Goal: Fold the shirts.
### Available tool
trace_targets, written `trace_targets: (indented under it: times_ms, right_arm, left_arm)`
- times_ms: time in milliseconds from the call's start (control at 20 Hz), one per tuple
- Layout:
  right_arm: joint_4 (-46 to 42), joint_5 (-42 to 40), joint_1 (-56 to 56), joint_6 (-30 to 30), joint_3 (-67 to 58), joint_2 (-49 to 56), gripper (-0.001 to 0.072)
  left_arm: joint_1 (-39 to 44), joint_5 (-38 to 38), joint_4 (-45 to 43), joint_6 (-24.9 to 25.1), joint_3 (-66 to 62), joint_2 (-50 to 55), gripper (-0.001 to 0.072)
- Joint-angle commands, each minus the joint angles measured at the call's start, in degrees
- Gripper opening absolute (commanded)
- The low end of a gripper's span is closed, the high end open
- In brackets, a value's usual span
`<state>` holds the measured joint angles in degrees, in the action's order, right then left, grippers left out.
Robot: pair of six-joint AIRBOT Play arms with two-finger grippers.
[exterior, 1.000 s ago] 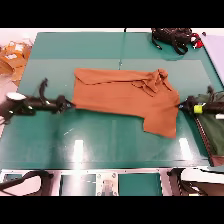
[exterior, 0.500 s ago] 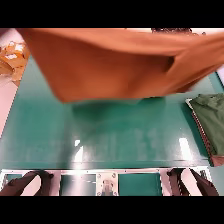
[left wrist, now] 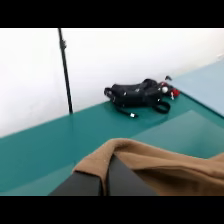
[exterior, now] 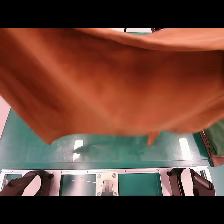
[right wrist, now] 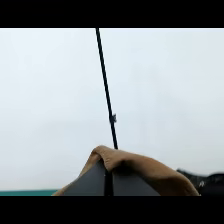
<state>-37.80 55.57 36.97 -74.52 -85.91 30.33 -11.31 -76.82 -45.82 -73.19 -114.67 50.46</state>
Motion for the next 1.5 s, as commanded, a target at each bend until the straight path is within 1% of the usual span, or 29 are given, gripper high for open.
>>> trace_targets:
  times_ms: [0, 100, 150, 300, 400, 500, 650, 800, 950, 1050, 1100, 1200, 1300, 1350, 1450]
  right_arm:
    - [1.53, 2.58, -0.11, 0.50, 8.24, 2.78, 0.0016]
    - [7.43, 1.99, -0.59, 6.27, 17.46, 6.08, 0.0016]
    - [9.42, 0.42, -2.23, 9.14, 21.73, 8.52, 0.0016]
    - [9.27, -8.74, -9.86, 15.15, 28.41, 19.17, 0.0016]
    - [9.31, -12.63, -13.92, 16.61, 28.06, 29.07, 0.0016]
    - [9.31, -16.09, -16.98, 16.74, 26.21, 39.34, 0.0016]
    - [9.31, -16.79, -18.84, 16.72, 19.96, 53.27, 0.0016]
    - [9.31, -16.79, -19.41, 16.50, 13.16, 62.14, 0.0016]
    - [8.79, -16.63, -19.28, 16.50, 11.19, 65.81, 0.0016]
    - [5.03, -14.99, -19.15, 16.17, 11.85, 66.51, 0.0015]
    - [2.40, -13.86, -18.99, 14.95, 12.44, 66.49, 0.0015]
    - [-3.72, -10.29, -18.58, 11.87, 13.31, 66.49, 0.0015]
    - [-8.46, -6.54, -18.18, 10.32, 13.55, 66.49, 0.0015]
    - [-10.08, -5.46, -18.18, 9.75, 13.62, 66.49, 0.0015]
    - [-10.47, -4.48, -18.25, 9.42, 13.94, 66.49, 0.0015]
  left_arm:
    - [-0.04, -0.85, -2.75, 0.09, 6.16, 3.34, 0.0022]
    - [-0.02, -0.57, -1.66, 2.51, 12.13, 6.86, 0.0022]
    - [0.33, 0.15, -1.22, 3.80, 15.23, 9.18, 0.0022]
    - [2.71, 4.37, -1.36, 6.97, 22.64, 17.86, 0.0022]
    - [4.24, 7.15, -1.38, 7.48, 25.14, 24.76, 0.0022]
    - [5.55, 10.29, -1.36, 7.39, 25.44, 32.09, 0.0022]
    - [6.99, 15.78, -1.16, 7.17, 25.42, 40.04, 0.0022]
    - [7.28, 19.41, -0.94, 7.10, 25.40, 44.22, 0.0022]
    - [7.28, 19.74, -1.16, 7.10, 25.40, 47.47, 0.0022]
    - [7.28, 18.86, -1.33, 7.08, 25.42, 49.51, 0.0022]
    - [7.28, 18.03, -1.55, 7.06, 25.55, 50.40, 0.0022]
    - [7.28, 15.06, -4.00, 5.42, 25.57, 51.69, 0.0022]
    - [7.28, 11.98, -9.11, 2.93, 25.68, 52.28, 0.0022]
    - [7.28, 11.23, -10.93, 2.25, 25.68, 52.41, 0.0022]
    - [7.28, 10.54, -11.23, 1.64, 25.68, 52.61, 0.0022]
